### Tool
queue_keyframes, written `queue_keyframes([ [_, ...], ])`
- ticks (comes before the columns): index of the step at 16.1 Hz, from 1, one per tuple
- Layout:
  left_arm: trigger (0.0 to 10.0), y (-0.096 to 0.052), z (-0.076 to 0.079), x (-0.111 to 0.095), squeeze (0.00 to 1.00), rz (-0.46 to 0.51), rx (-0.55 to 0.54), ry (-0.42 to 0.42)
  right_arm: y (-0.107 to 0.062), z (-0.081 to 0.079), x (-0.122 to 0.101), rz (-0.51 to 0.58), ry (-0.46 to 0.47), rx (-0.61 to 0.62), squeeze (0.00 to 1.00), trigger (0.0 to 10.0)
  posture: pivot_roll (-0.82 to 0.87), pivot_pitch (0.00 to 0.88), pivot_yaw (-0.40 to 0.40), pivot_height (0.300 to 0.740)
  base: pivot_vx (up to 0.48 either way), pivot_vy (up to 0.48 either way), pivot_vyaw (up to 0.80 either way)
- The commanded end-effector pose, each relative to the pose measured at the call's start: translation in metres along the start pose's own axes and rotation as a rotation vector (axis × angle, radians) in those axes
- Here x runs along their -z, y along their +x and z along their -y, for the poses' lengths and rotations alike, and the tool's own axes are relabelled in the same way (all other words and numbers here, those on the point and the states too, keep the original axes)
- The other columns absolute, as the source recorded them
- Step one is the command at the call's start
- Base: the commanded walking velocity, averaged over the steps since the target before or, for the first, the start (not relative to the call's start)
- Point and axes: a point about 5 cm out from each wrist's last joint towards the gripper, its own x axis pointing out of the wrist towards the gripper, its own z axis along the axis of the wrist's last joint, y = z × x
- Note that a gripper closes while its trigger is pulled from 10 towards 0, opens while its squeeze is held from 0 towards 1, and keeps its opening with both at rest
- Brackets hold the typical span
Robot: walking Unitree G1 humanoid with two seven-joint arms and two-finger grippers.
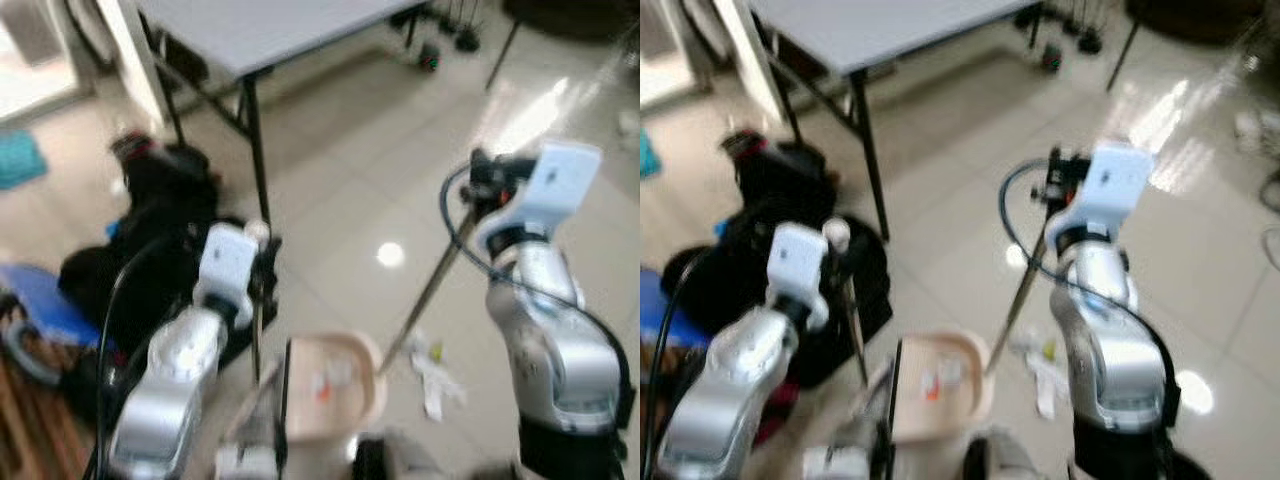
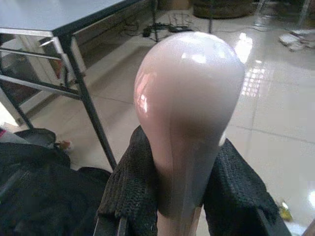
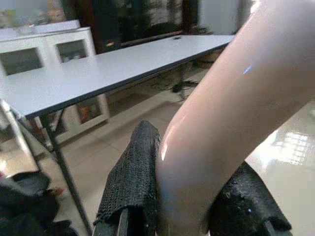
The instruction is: Sweep floor
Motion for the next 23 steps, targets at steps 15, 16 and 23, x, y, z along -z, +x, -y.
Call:
queue_keyframes([
  [15, 10.0, 0.003, -0.006, -0.007, 0.00, 0.009, -0.003, 0.006, 0.000, 0.010, -0.017, 0.040, 0.040, 0.058, 0.00, 10.0, 0.08, 0.122, -0.023, 0.740, -0.119, 0.000, -0.52],
  [16, 10.0, 0.003, -0.006, -0.006, 0.00, 0.003, -0.005, 0.010, 0.001, 0.011, -0.019, 0.044, 0.040, 0.062, 0.00, 10.0, 0.08, 0.122, -0.021, 0.740, 0.000, 0.000, -0.80],
  [23, 10.0, 0.004, -0.009, -0.008, 0.00, 0.030, -0.007, 0.031, 0.007, 0.012, -0.038, 0.087, 0.025, 0.048, 0.00, 10.0, 0.07, 0.125, -0.018, 0.740, 0.000, 0.000, -0.69],
])
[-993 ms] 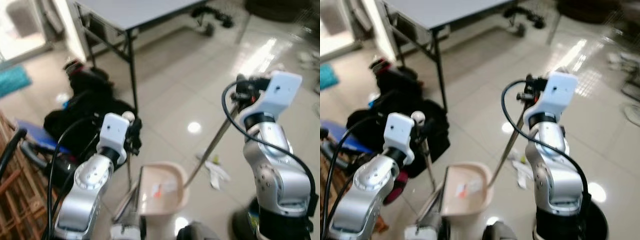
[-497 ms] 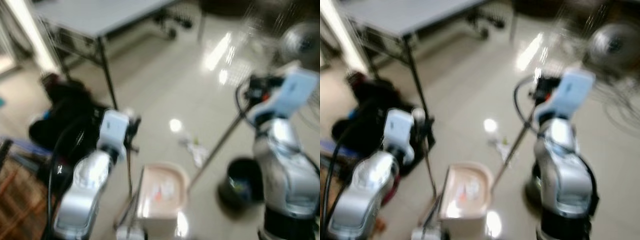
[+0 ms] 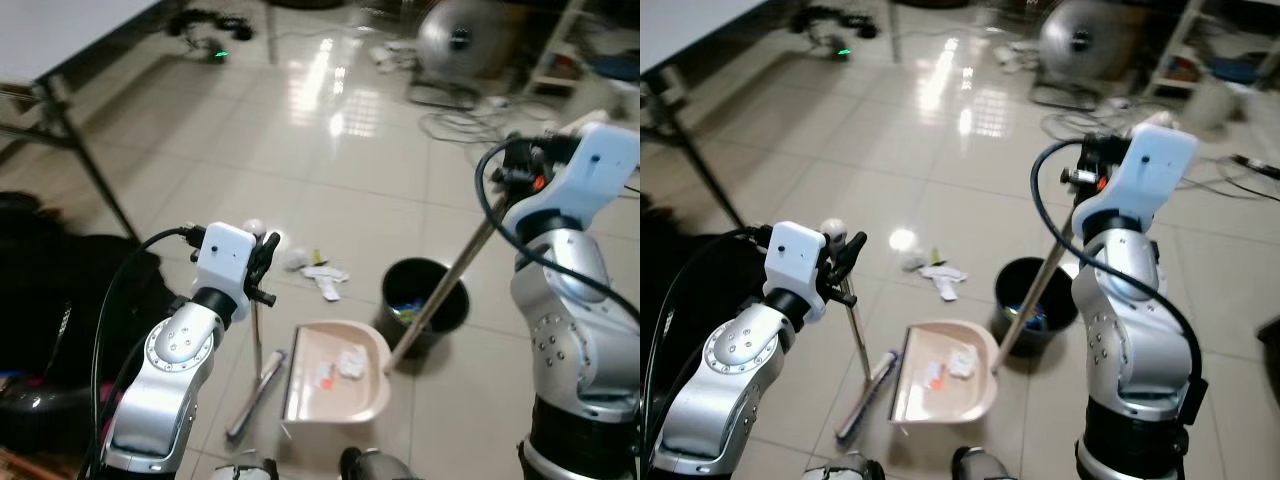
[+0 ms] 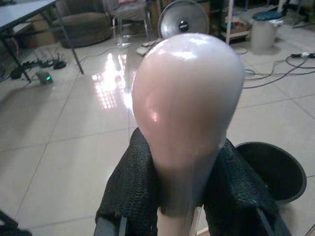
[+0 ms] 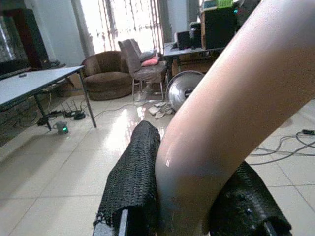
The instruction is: Sweep floor
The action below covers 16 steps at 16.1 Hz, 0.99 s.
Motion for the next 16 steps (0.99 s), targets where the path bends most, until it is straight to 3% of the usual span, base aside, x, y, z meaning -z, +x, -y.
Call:
queue_keyframes([
  [1, 10.0, 0.000, -0.003, -0.004, 0.00, 0.022, -0.008, 0.015, 0.002, -0.005, -0.023, 0.080, 0.003, -0.035, 0.00, 10.0, 0.07, 0.125, -0.018, 0.740, 0.000, 0.000, 0.00],
  [8, 10.0, -0.001, -0.003, -0.003, 0.00, 0.023, 0.007, 0.010, 0.010, 0.004, -0.048, 0.138, -0.004, -0.011, 0.00, 10.0, 0.07, 0.122, -0.013, 0.740, 0.185, 0.000, 0.00],
  [16, 10.0, 0.000, -0.002, -0.003, 0.00, 0.024, 0.023, 0.012, 0.010, 0.007, -0.058, 0.161, 0.020, 0.002, 0.00, 10.0, 0.07, 0.117, -0.007, 0.740, 0.292, 0.000, -0.80],
])
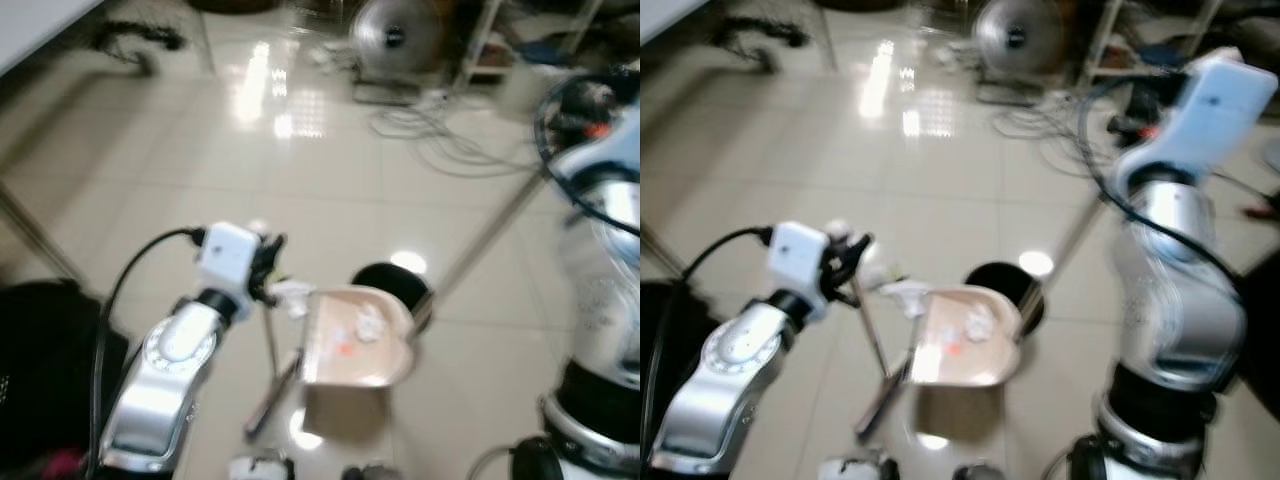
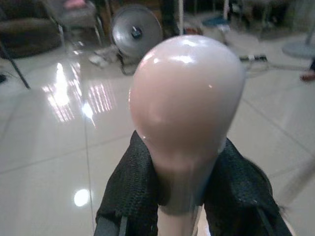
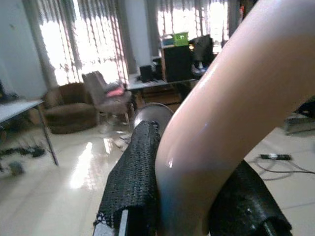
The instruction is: Sweep floor
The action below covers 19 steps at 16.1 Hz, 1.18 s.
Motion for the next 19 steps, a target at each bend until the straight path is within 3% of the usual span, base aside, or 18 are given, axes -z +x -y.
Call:
queue_keyframes([
  [1, 10.0, 0.000, -0.001, -0.010, 0.00, 0.046, -0.008, 0.034, -0.001, 0.004, -0.016, 0.061, 0.013, 0.011, 0.00, 10.0, 0.07, 0.117, -0.007, 0.740, 0.285, 0.000, 0.00],
  [19, 10.0, 0.001, -0.003, -0.007, 0.00, 0.043, -0.003, 0.060, -0.002, 0.023, -0.021, 0.095, 0.046, 0.081, 0.00, 10.0, 0.08, 0.093, 0.001, 0.740, 0.292, 0.000, 0.00],
])
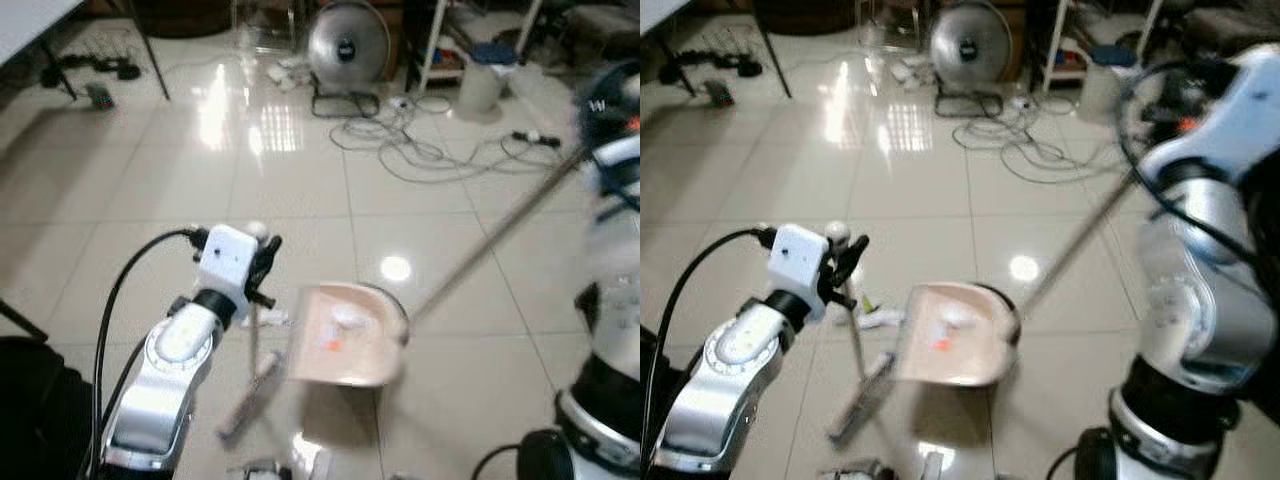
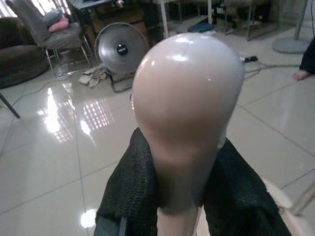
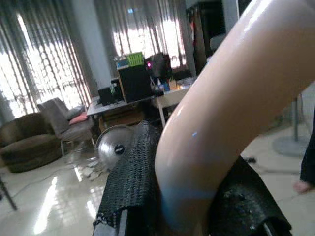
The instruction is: Sweep floor
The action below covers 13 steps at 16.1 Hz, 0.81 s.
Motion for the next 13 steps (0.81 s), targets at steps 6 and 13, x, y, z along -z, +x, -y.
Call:
queue_keyframes([
  [6, 10.0, 0.0021, -0.0040, -0.0054, 0.00, 0.030, -0.009, 0.022, -0.0022, -0.0056, -0.0059, 0.047, 0.020, -0.035, 0.00, 10.0, 0.08, 0.088, -0.001, 0.740, 0.339, 0.000, 0.00],
  [13, 10.0, -0.0019, -0.0071, 0.0038, 0.00, -0.015, -0.060, 0.045, 0.0002, -0.0033, -0.0006, 0.061, -0.006, -0.042, 0.00, 10.0, 0.08, 0.095, -0.020, 0.740, 0.000, 0.000, 0.00],
])
